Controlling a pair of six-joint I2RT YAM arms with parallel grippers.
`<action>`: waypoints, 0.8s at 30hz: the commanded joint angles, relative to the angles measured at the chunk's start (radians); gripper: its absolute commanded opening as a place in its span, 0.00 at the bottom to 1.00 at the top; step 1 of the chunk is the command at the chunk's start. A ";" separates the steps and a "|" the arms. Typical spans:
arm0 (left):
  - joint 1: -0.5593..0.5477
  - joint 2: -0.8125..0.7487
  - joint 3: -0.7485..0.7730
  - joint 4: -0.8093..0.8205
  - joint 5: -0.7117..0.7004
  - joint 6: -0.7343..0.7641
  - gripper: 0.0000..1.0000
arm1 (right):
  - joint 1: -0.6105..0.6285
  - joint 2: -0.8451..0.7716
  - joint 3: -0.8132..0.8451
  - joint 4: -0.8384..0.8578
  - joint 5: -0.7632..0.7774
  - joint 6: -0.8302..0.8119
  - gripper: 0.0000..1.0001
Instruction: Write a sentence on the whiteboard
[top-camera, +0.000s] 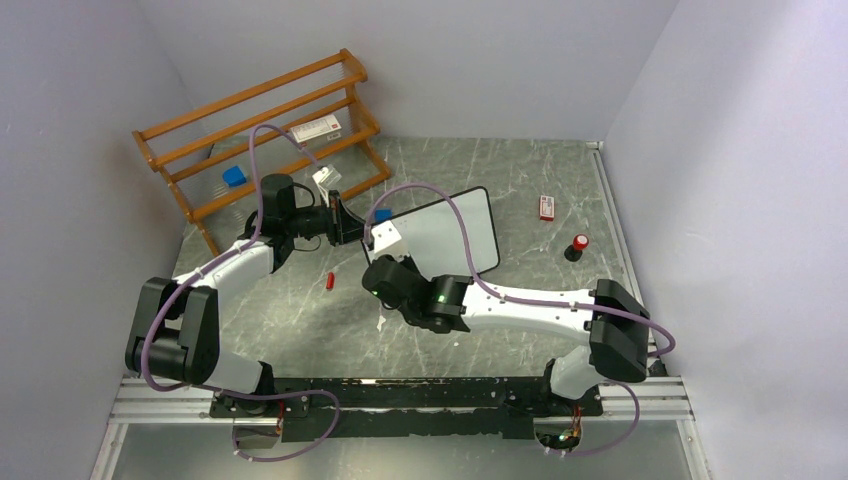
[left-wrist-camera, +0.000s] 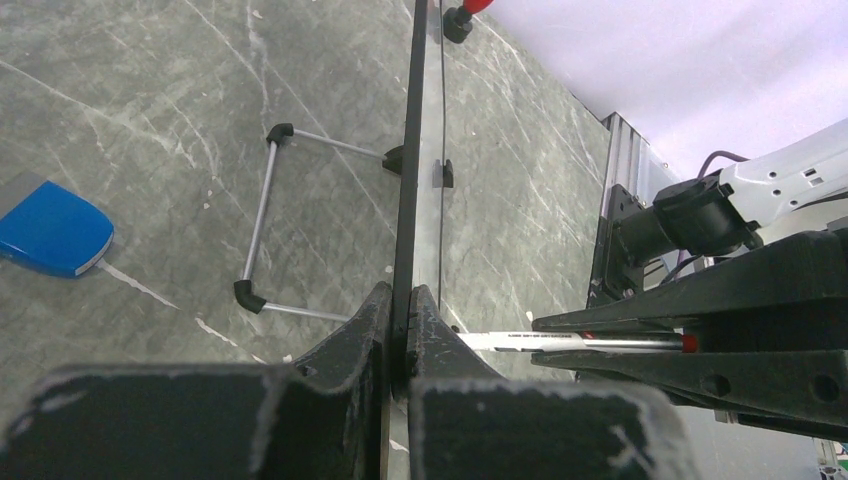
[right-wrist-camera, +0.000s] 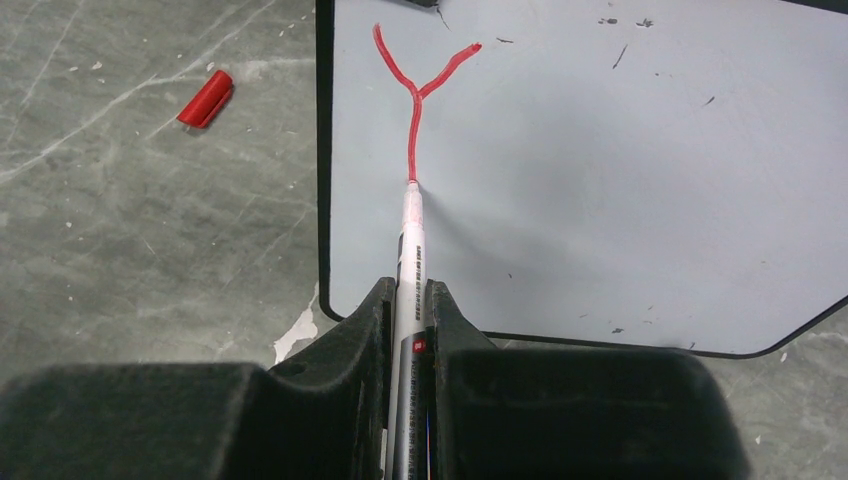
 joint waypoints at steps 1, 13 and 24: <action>-0.011 0.028 0.000 -0.059 -0.021 0.050 0.05 | 0.005 -0.050 -0.013 0.021 0.003 0.001 0.00; -0.011 0.032 0.000 -0.056 -0.017 0.049 0.05 | -0.001 -0.094 -0.047 0.079 0.045 -0.023 0.00; -0.011 0.034 0.001 -0.059 -0.016 0.049 0.05 | -0.010 -0.061 -0.047 0.109 0.074 -0.023 0.00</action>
